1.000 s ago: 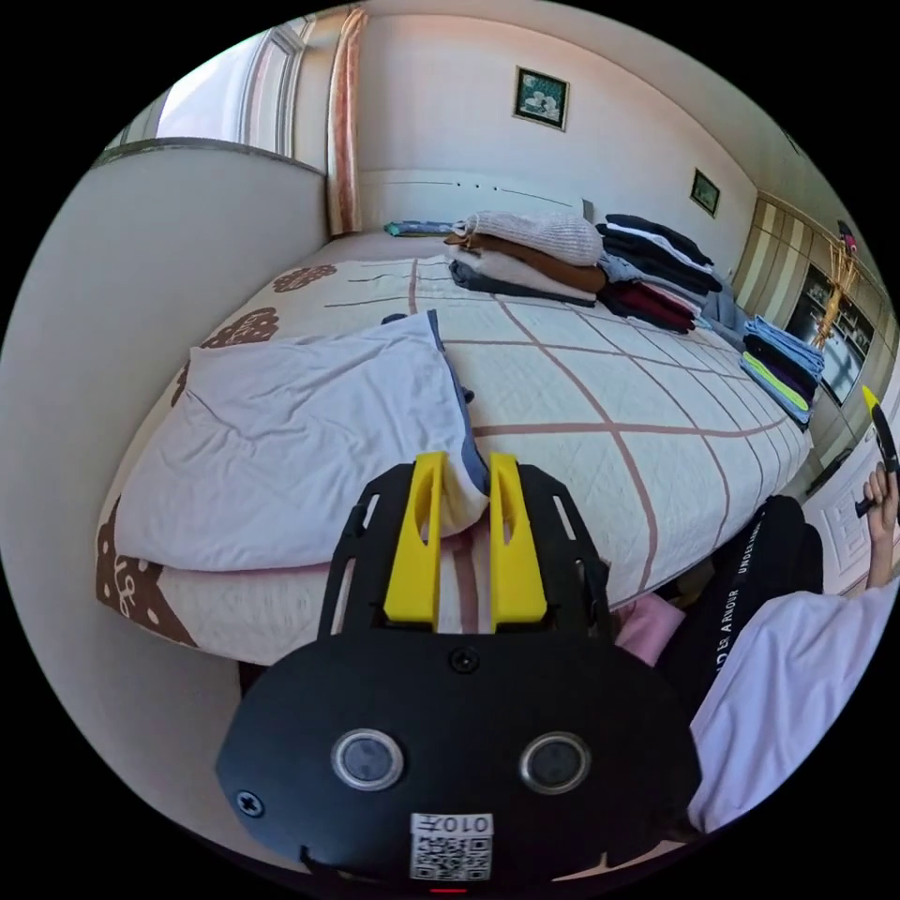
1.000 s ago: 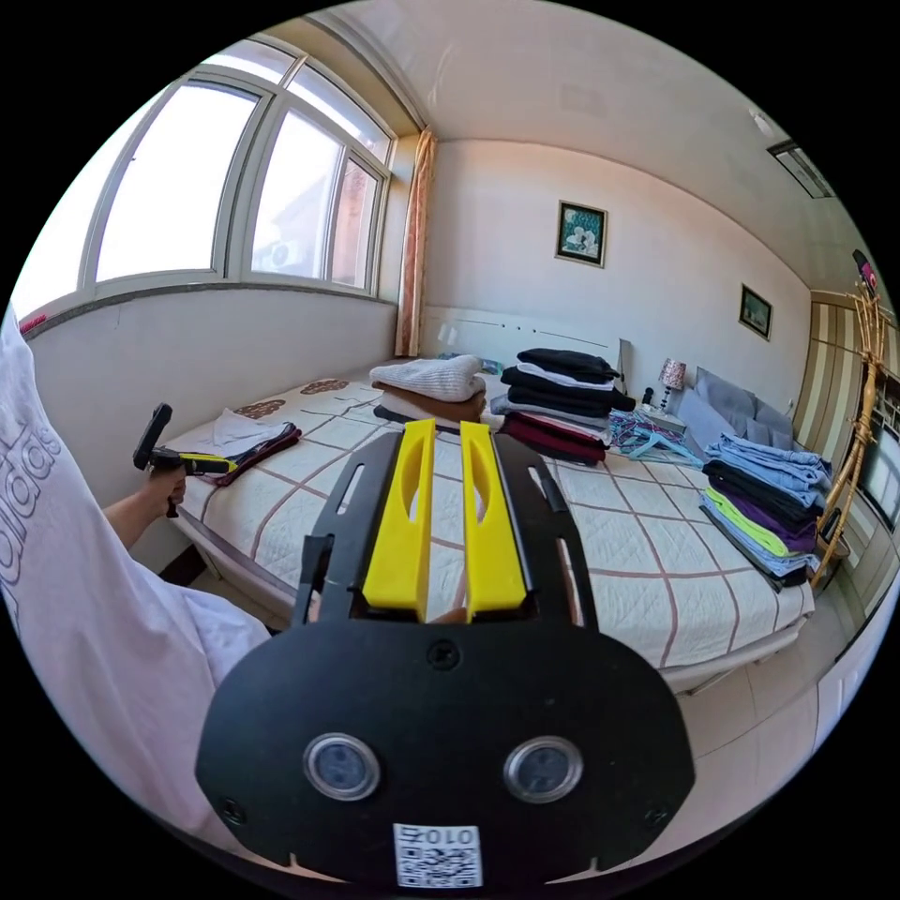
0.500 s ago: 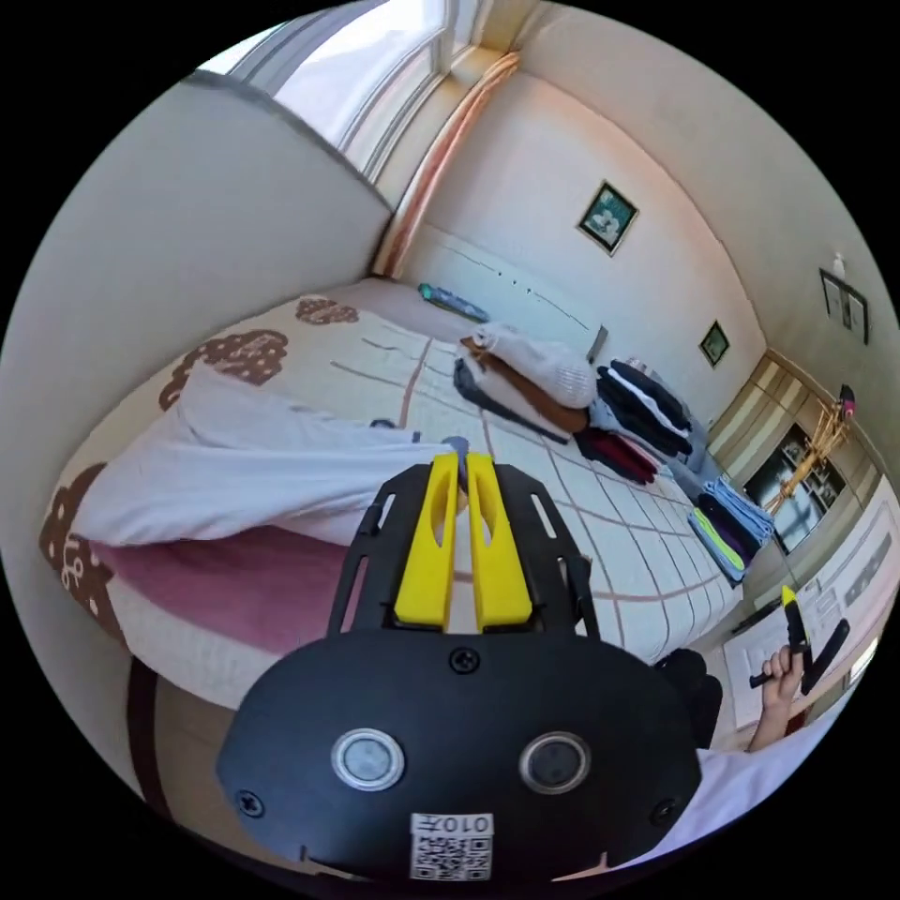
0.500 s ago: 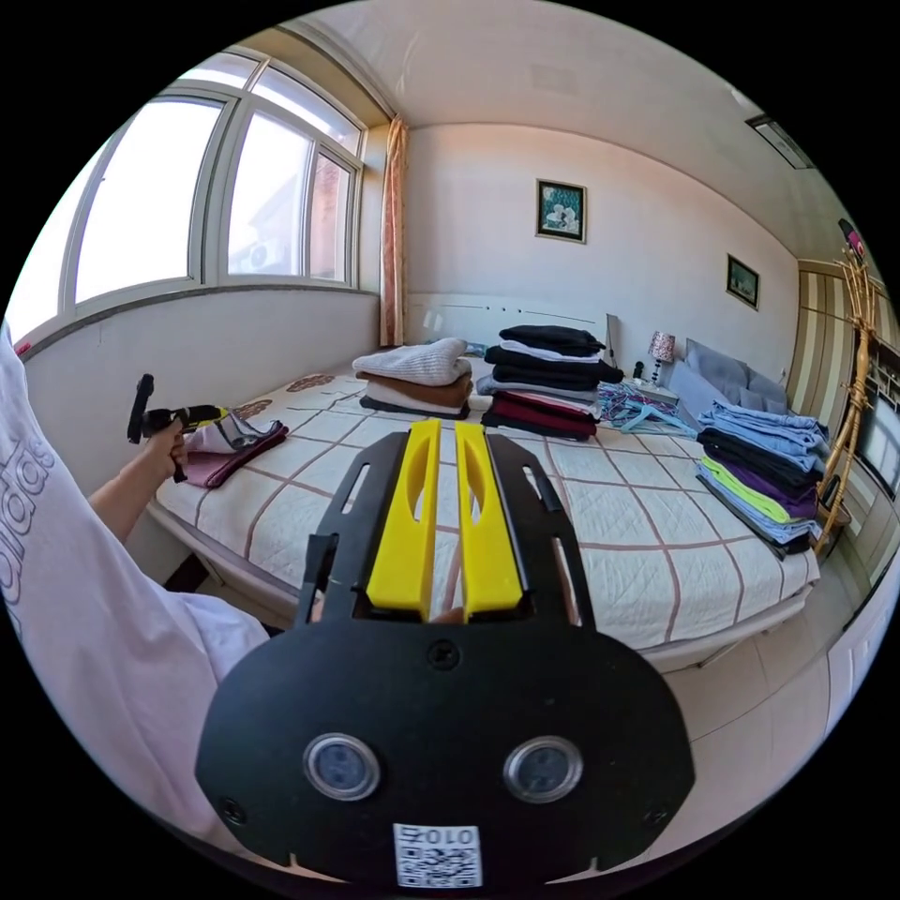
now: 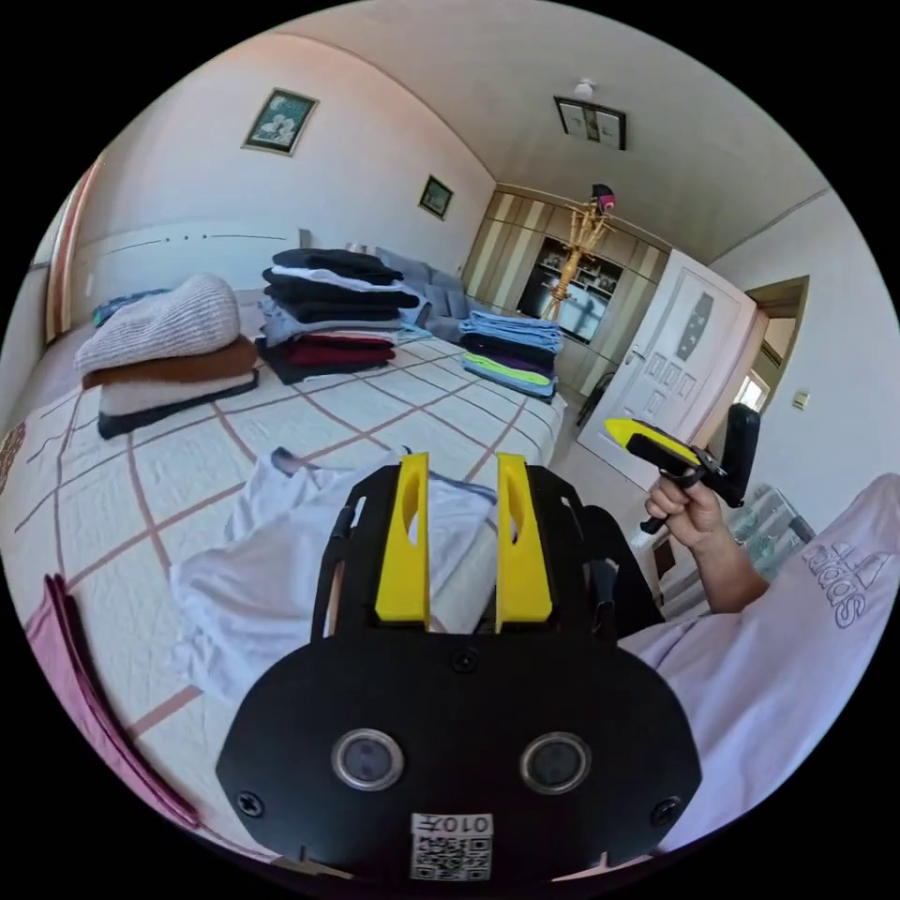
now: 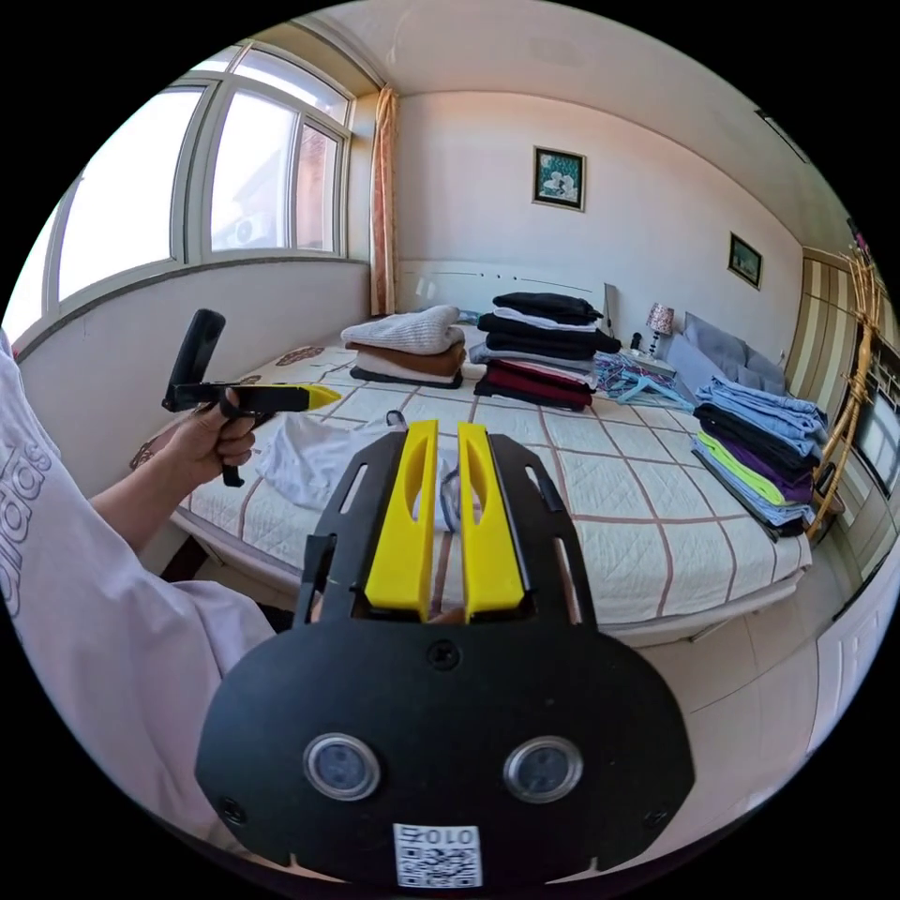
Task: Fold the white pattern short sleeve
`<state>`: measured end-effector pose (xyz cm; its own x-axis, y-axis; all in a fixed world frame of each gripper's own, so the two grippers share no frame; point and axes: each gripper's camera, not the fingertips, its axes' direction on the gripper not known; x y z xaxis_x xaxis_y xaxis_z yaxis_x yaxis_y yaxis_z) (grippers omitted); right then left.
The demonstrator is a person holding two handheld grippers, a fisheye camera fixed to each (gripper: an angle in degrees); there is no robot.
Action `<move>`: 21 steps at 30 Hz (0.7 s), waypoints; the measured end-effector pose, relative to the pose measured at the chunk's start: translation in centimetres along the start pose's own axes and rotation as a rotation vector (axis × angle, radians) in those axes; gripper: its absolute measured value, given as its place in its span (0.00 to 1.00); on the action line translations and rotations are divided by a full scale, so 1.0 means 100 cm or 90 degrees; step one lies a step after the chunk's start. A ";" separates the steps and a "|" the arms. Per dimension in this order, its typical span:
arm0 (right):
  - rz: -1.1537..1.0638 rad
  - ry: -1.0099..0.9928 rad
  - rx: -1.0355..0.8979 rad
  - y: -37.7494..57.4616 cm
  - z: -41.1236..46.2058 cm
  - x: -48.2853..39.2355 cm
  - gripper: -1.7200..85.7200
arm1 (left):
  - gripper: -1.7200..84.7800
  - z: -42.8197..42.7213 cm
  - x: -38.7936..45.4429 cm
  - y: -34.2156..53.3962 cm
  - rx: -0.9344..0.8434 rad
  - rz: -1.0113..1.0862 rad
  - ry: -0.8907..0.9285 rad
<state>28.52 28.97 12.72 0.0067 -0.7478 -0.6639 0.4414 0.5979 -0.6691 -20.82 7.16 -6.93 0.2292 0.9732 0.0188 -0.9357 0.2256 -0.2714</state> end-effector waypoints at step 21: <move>-0.004 -0.117 -0.044 -0.062 0.023 0.124 0.09 | 0.03 -0.019 -0.004 -0.016 0.022 0.012 -0.079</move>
<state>27.93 15.30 9.41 0.1707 -0.7875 -0.5922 0.3798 0.6072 -0.6979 -18.93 6.36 -8.33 0.1788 0.9748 0.1334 -0.9488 0.2067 -0.2388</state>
